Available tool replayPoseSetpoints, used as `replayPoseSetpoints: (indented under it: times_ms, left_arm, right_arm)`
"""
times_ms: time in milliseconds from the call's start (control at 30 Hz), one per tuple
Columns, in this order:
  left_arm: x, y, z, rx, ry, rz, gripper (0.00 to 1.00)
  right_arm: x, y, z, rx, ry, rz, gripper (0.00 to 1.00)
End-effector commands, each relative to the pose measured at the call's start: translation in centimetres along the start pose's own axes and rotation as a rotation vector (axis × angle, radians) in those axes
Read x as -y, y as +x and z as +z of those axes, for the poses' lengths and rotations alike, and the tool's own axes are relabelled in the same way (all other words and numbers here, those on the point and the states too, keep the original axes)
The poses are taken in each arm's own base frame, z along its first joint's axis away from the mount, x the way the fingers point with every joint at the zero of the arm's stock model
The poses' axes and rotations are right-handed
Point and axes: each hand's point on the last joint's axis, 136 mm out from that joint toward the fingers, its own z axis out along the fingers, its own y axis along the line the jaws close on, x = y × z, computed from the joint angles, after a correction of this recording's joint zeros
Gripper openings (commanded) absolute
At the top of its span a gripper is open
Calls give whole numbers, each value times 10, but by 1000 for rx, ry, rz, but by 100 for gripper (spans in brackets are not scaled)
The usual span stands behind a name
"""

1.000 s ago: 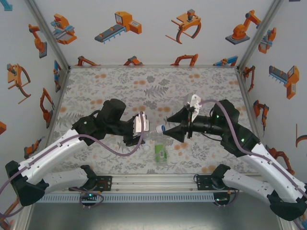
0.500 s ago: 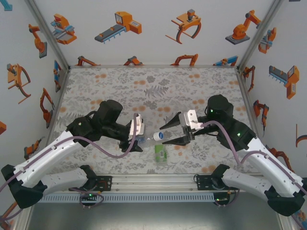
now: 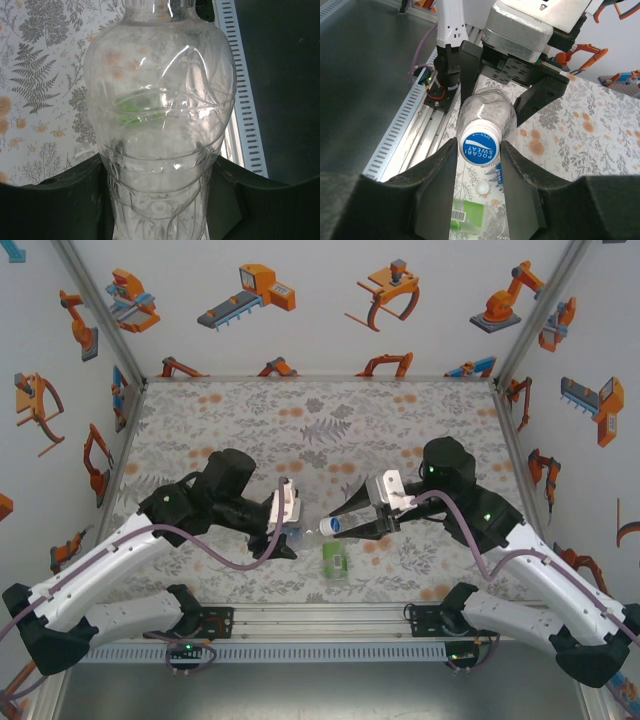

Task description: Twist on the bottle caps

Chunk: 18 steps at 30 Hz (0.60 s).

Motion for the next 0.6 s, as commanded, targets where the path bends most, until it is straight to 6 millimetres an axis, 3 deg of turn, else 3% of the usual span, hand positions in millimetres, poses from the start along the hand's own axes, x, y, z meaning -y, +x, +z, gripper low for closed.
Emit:
replayPoseSetpoints:
  times_ms: [0,467,567]
  left_arm:
    - [5,-11,-4,28,23,7,0]
    - [3,-12,-2,24,26,14,0]
    - [2,-13,-2,23,24,15,0]
  right_arm:
    - [-4,-5,2,33,-27,-30,38]
    - [-4,-1,4,26,-33,-14,38]
    - [-3,2,5,18,-27,-7,34]
